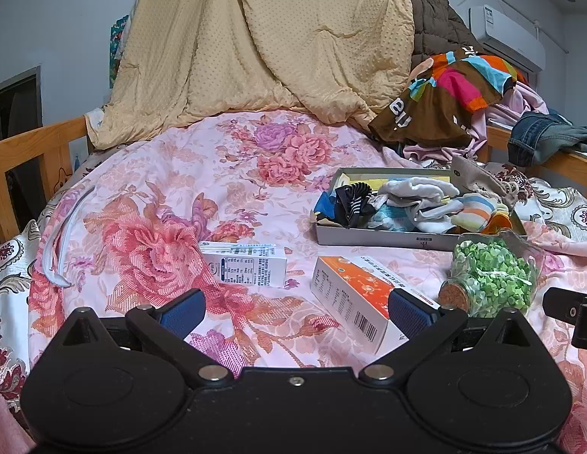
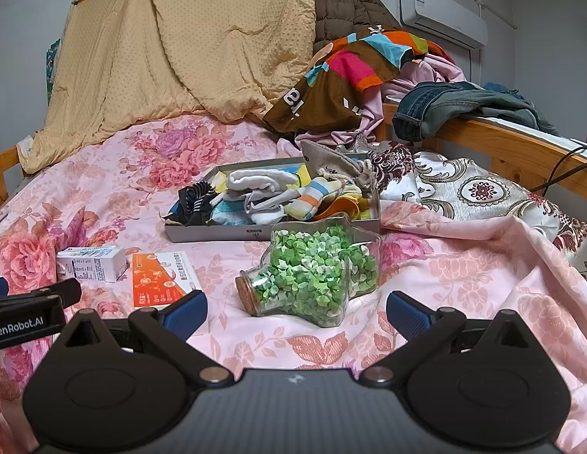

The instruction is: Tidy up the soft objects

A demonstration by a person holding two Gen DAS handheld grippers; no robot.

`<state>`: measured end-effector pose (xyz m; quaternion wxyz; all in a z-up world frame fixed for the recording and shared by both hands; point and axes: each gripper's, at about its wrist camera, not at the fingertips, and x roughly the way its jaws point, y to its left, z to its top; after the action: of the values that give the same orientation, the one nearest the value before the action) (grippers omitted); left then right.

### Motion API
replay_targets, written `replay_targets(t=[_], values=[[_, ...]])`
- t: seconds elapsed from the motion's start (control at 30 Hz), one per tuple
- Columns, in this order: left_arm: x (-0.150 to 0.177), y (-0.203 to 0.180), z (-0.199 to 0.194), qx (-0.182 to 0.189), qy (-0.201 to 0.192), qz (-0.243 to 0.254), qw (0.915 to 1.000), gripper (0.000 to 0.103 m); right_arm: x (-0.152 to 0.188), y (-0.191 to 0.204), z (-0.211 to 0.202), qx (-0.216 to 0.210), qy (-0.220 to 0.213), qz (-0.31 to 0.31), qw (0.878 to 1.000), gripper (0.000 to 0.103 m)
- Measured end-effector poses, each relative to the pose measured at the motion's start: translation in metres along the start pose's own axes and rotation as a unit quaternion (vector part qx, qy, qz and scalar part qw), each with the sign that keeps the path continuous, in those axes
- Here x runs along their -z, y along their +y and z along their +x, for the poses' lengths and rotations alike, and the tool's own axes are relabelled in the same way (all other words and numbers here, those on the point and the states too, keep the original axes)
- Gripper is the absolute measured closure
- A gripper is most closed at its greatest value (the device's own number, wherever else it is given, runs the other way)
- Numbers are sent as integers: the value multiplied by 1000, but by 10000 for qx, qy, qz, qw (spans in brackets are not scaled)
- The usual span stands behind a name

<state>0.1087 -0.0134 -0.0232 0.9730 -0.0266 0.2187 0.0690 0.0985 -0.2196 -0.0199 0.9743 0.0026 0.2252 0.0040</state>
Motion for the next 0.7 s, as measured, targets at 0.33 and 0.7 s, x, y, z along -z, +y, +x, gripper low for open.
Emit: replay_targets(t=[0.33,0.7], values=[[0,0,0,0,0,0,10000,1,1,0,1,3,12,-4,10000,0],[0,0,0,-1,4,2,10000,1,1,1,1,6,14,-5,10000,0]])
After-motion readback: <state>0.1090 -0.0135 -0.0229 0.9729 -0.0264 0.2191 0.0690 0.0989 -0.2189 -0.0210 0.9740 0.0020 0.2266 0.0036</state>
